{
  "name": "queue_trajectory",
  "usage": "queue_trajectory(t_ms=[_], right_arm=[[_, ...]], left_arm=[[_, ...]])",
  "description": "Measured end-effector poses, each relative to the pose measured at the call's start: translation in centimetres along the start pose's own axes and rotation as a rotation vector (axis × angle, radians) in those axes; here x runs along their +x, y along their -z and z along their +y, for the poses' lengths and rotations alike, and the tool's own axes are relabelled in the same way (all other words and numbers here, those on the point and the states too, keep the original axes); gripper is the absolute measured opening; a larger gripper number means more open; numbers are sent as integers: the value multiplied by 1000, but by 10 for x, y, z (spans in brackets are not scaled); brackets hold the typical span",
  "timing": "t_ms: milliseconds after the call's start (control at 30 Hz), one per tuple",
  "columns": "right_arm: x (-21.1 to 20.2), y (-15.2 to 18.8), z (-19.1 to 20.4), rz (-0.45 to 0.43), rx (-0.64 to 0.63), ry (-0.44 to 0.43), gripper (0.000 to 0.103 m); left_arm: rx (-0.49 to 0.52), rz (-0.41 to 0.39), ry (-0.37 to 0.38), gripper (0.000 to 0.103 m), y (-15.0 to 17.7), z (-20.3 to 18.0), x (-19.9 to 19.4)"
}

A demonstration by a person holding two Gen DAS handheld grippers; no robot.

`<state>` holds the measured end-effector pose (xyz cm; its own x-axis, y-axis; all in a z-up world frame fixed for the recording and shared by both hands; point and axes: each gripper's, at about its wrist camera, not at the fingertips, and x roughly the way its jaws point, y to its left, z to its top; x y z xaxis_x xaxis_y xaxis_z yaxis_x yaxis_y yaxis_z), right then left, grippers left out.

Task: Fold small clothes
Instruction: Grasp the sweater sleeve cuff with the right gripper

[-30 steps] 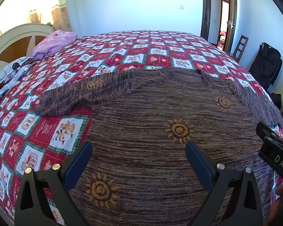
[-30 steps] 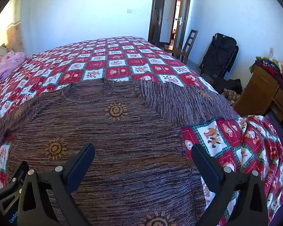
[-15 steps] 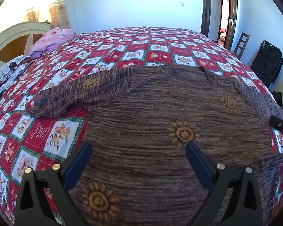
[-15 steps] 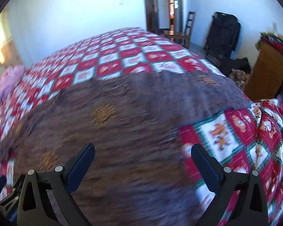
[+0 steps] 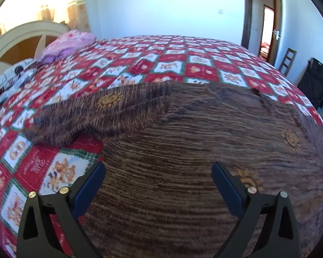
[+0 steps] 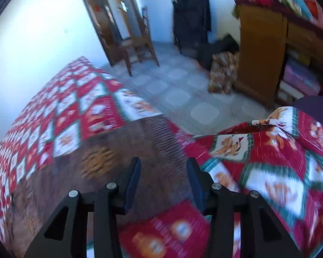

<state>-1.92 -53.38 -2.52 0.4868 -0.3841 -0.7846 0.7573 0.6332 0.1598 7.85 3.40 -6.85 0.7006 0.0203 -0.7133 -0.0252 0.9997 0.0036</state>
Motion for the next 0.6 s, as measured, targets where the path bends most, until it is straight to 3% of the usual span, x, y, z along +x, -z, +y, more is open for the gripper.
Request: queue_trajectory(t_ms=[200,333,433,533,600], right_arm=[[35,-9,4,58,-34,42,46],[37,-8,8,20,-55,56,46],[38,-7,11,8,-97,47,32],[38,-6,19,1,-156,25,11],[38,-7,21,5,-160,30,9]], left_arm=[[-17,41,-8,102,7,-1,17],[-4,45,-18,103,7,-4,19],[-4,46,-19,103,8,-4,20],[-4,45,-17,103,7,-4,21],[-7,44,-13,103,7,-4,21]])
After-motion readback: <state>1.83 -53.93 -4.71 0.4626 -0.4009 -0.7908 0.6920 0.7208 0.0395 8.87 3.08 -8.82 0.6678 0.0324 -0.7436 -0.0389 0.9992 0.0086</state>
